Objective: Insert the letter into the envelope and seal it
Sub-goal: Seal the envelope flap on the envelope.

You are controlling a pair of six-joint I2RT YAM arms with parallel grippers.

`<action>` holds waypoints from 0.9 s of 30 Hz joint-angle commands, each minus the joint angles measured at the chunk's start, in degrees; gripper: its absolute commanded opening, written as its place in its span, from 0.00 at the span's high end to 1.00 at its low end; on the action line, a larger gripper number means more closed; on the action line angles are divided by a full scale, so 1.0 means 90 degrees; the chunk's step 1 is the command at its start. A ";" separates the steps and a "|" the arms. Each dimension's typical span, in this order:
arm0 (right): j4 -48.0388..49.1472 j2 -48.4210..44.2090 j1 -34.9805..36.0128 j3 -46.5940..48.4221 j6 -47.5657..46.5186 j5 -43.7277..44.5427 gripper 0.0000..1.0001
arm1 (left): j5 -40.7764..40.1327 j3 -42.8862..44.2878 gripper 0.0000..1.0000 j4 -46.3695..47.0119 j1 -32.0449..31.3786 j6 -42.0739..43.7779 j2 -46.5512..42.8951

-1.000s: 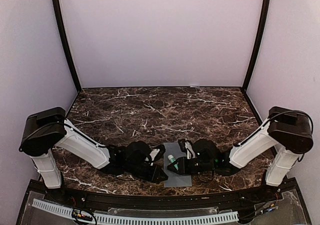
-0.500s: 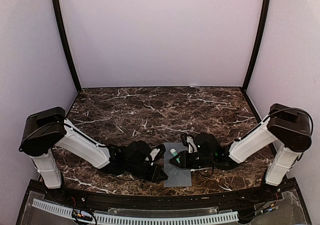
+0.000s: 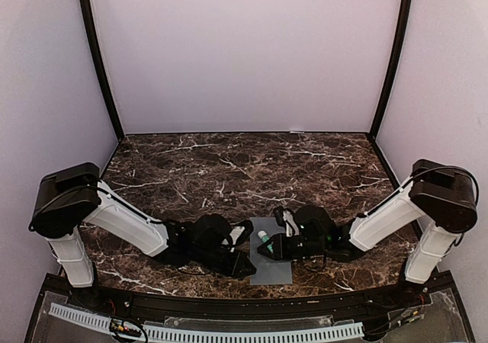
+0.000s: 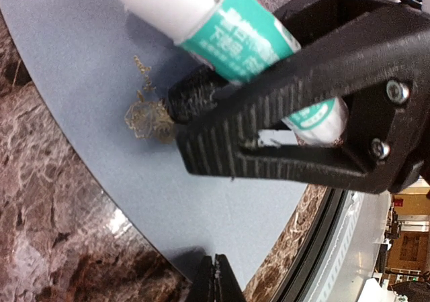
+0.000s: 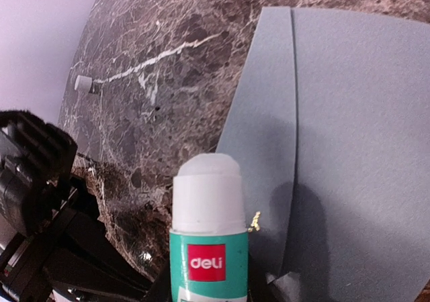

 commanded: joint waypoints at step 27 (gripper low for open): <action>-0.0947 0.0476 -0.0385 0.0569 -0.0153 0.0206 1.00 | -0.0098 0.0088 0.97 -0.0943 -0.0023 0.0446 -0.0211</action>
